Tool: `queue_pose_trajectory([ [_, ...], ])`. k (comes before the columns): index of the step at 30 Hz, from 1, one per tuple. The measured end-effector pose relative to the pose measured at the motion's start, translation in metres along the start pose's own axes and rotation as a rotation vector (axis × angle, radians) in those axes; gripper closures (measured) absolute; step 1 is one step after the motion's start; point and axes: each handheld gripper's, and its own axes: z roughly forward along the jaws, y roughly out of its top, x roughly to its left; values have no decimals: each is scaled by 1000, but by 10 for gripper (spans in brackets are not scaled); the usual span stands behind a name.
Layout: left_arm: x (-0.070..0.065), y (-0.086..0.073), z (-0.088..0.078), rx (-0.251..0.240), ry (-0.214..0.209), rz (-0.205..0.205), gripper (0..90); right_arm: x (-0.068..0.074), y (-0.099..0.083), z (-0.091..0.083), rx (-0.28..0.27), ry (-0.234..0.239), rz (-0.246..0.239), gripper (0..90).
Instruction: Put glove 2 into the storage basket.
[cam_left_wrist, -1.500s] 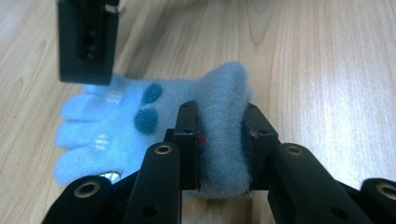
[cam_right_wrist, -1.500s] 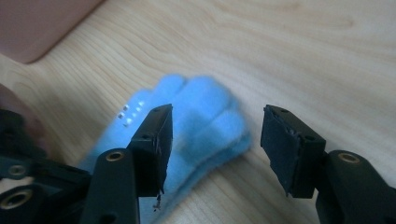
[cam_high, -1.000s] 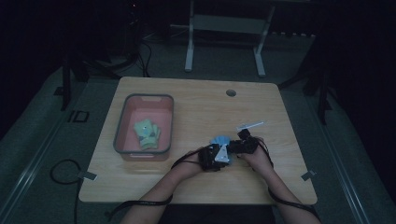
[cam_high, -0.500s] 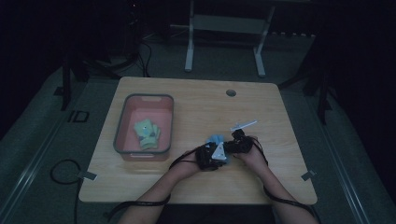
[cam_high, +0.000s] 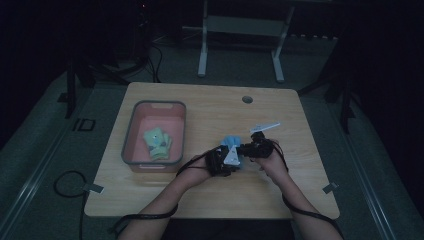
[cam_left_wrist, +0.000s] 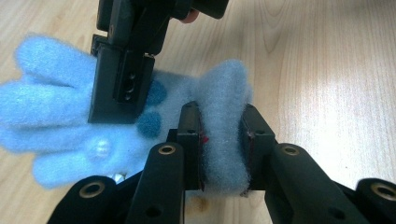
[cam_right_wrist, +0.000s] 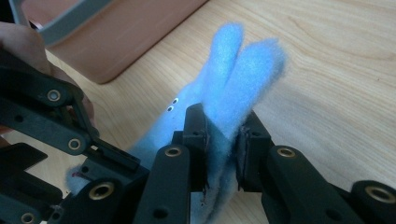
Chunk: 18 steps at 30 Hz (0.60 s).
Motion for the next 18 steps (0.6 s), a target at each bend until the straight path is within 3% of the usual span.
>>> queue_pose_trajectory([
  [18, 13, 13, -36, 3, 41, 22, 742, 20, 33, -15, -46, -8, -58, 771],
])
